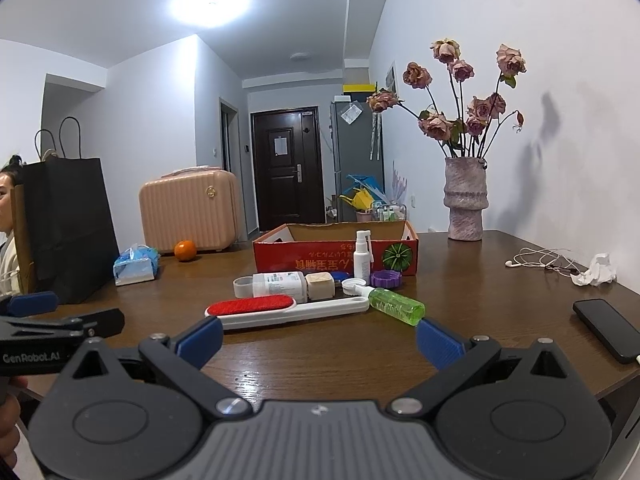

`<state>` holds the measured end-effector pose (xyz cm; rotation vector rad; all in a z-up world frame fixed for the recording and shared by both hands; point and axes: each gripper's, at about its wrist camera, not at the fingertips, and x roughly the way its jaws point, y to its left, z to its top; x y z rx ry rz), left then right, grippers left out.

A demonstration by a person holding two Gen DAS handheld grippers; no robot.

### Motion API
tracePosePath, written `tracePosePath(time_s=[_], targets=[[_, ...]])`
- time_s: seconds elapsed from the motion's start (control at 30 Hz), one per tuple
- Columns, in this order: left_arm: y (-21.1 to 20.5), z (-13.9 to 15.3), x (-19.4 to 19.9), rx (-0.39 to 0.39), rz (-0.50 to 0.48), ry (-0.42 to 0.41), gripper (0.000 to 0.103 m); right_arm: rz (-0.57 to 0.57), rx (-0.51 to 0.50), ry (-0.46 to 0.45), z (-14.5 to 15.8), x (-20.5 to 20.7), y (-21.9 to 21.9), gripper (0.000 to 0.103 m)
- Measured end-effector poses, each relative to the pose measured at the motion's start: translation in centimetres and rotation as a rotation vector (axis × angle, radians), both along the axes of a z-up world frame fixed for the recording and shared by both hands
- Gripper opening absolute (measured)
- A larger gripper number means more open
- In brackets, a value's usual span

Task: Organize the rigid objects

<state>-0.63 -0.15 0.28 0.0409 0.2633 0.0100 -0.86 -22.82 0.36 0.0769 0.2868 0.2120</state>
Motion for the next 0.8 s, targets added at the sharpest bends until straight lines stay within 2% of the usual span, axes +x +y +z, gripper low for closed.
tracePosePath(time_s=[0.8], targets=[[-0.14,0.29,0.06,0.005,-0.001,0.001,0.103,-0.009,-0.005,-0.011,-0.05,-0.16,0.1,0.103]])
